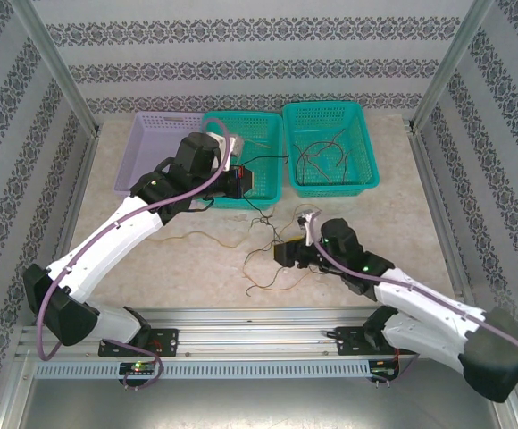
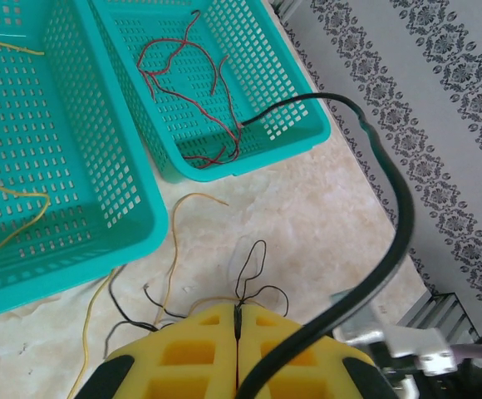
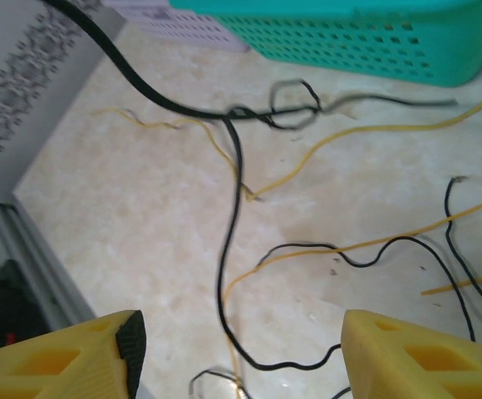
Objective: Untangle the cables
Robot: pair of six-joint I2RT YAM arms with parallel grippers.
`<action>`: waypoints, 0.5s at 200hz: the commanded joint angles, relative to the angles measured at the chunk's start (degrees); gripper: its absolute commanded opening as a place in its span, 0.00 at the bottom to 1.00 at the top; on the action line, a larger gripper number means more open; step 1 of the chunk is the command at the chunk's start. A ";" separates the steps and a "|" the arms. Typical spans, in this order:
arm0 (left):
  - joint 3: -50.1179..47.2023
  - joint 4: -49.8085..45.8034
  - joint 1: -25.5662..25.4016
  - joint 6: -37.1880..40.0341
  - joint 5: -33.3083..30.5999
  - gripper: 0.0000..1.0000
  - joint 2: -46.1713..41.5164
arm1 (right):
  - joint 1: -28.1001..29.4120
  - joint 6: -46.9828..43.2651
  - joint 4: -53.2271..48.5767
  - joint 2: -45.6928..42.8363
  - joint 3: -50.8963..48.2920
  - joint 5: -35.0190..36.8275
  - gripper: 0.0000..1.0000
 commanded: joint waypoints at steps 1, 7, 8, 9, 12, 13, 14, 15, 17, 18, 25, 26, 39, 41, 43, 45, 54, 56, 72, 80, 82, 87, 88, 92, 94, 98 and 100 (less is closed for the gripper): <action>1.08 -1.74 0.06 -1.35 -0.36 0.00 -2.11 | 1.59 -3.20 5.08 3.79 2.65 2.79 0.60; 0.95 -1.80 0.06 -1.44 -0.34 0.00 -2.28 | 2.13 -3.18 5.74 5.02 2.91 3.10 0.57; 0.93 -1.80 0.05 -1.44 -0.31 0.00 -2.29 | 2.16 -3.13 5.85 5.19 2.97 3.20 0.56; 0.96 -1.79 0.05 -1.48 -0.34 0.00 -2.29 | 2.23 -3.11 5.91 5.40 3.00 3.30 0.55; 0.94 -1.88 0.11 -1.44 -0.34 0.00 -2.43 | 2.35 -2.97 6.19 5.75 3.10 3.61 0.52; 0.92 -1.93 0.12 -1.44 -0.40 0.00 -2.45 | 2.41 -2.99 6.21 5.91 3.15 3.68 0.50; 0.96 -1.95 0.13 -1.44 -0.42 0.00 -2.42 | 2.48 -2.99 6.49 6.02 3.18 3.72 0.48; 0.97 -2.00 0.13 -1.48 -0.44 0.00 -2.49 | 2.52 -2.91 6.63 6.17 3.19 3.73 0.46; 0.92 -1.98 0.09 -1.45 -0.49 0.00 -2.54 | 2.55 -2.91 6.82 6.39 3.27 3.79 0.43; 0.91 -2.02 0.11 -1.44 -0.52 0.00 -2.50 | 2.55 -2.91 6.88 6.49 3.28 3.81 0.41; 1.03 -2.42 0.13 -1.36 -0.72 0.00 -2.67 | 2.69 -2.63 6.88 6.98 3.74 4.20 0.28; 1.06 -2.46 0.13 -1.35 -0.76 0.00 -2.70 | 2.71 -2.60 6.78 7.05 3.82 4.37 0.26; 1.49 -3.55 0.43 -0.88 -1.27 0.00 -3.18 | 2.77 -2.53 6.15 7.12 4.21 5.55 0.10; 1.58 -3.73 0.54 -0.84 -1.32 0.00 -3.26 | 2.74 -2.49 5.99 7.05 4.25 5.80 0.08; 1.60 -3.90 0.63 -0.80 -1.39 0.00 -3.39 | 2.73 -2.59 5.67 6.92 4.32 6.02 0.06; 1.71 -4.06 0.83 -0.71 -1.37 0.00 -3.49 | 2.73 -2.68 5.44 6.82 4.41 6.14 0.04; 1.95 -4.81 1.69 -0.31 -1.44 0.00 -4.19 | 2.73 -3.41 3.34 5.84 4.89 7.26 0.00; 2.00 -5.03 1.95 -0.19 -1.49 0.00 -4.39 | 2.75 -3.59 2.68 5.52 5.01 7.62 0.00; 2.83 -7.29 4.68 0.79 -1.59 0.00 -6.14 | 2.74 -4.68 -2.56 1.34 5.08 12.32 0.00; 3.44 -8.64 6.68 1.32 -1.17 0.00 -6.93 | 2.54 -4.66 -4.94 -1.52 4.64 15.61 0.00; 3.58 -9.04 7.22 1.47 -1.16 0.00 -7.06 | 2.40 -4.54 -5.59 -2.21 4.51 16.47 0.00; 4.28 -10.40 8.63 2.03 -1.29 0.00 -7.48 | 1.99 -4.22 -7.29 -4.20 4.36 18.20 0.00; 4.44 -10.67 8.91 2.14 -1.35 0.00 -7.48 | 1.88 -4.14 -7.73 -4.65 4.35 18.58 0.00; 5.12 -11.73 9.98 2.65 -1.68 0.00 -7.66 | 1.31 -3.91 -9.43 -6.22 4.35 19.82 0.00; 5.65 -12.19 10.57 2.86 -1.79 0.00 -7.70 | 0.97 -3.73 -10.01 -7.01 4.28 20.42 0.00; 6.17 -13.31 11.80 3.40 -2.08 0.00 -8.00 | 0.23 -3.27 -11.61 -8.68 4.14 21.54 0.00; 6.50 -13.84 12.39 3.60 -2.29 0.00 -8.07 | -0.16 -2.94 -12.31 -9.47 4.05 21.93 0.00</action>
